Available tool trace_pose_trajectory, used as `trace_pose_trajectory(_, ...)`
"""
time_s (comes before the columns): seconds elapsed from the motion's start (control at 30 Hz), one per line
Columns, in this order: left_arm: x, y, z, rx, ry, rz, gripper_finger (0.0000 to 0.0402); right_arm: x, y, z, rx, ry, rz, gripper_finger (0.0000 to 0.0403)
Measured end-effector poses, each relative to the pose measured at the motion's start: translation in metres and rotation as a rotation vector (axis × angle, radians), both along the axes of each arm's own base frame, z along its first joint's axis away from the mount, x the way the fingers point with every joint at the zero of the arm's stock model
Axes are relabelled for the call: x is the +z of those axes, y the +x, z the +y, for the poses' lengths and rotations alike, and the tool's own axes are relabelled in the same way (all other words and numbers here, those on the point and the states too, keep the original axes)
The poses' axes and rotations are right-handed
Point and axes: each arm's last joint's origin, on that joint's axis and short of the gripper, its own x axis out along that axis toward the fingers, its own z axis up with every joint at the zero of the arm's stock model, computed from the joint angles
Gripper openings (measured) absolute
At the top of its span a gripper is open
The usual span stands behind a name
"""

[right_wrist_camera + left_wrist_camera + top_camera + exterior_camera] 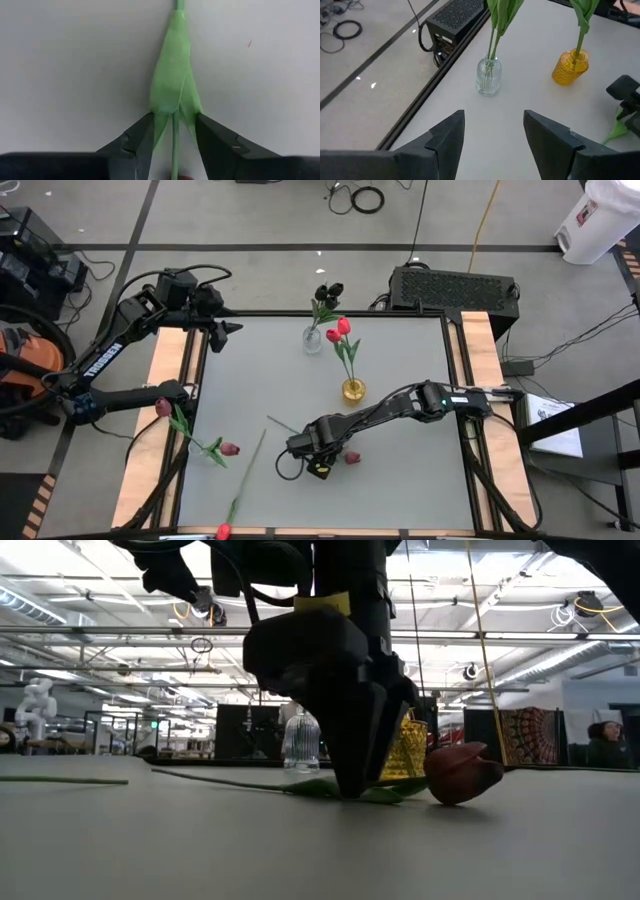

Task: Sort flowers into vase by color
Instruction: Put the red tulip into the bottom transparent bin

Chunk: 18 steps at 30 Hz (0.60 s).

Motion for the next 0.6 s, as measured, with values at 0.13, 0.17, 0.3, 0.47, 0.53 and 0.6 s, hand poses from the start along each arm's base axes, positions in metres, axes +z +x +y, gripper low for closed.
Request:
trace_pose_trajectory(0.13,0.0,0.0001,0.0,0.005,-0.006,-0.003,0.021,0.0002,0.0,0.0001,0.016,0.004,-0.001,0.0123)
trace_pose_trajectory(0.17,0.0,0.0001,0.0,0.005,-0.006,-0.003,0.021,0.0002,0.0,0.0001,0.016,0.005,-0.001,0.0115)
trace_pose_trajectory(0.3,0.0,0.0001,0.0,0.005,-0.006,-0.003,0.021,0.0003,0.0,0.0001,0.016,0.005,-0.001,0.0072)
trace_pose_trajectory(0.47,0.0,0.0001,0.0,0.005,-0.006,-0.003,0.021,0.0004,-0.0001,0.0006,-0.01,0.027,0.006,0.0013)
trace_pose_trajectory(0.53,0.0001,0.0,0.0,0.006,-0.006,-0.003,0.021,0.0006,-0.0002,0.0007,-0.02,0.03,0.008,0.0006)
trace_pose_trajectory(0.6,0.0001,0.0001,0.0,0.005,-0.006,-0.003,0.021,0.0006,-0.0003,0.0008,-0.032,0.03,0.01,0.0007)
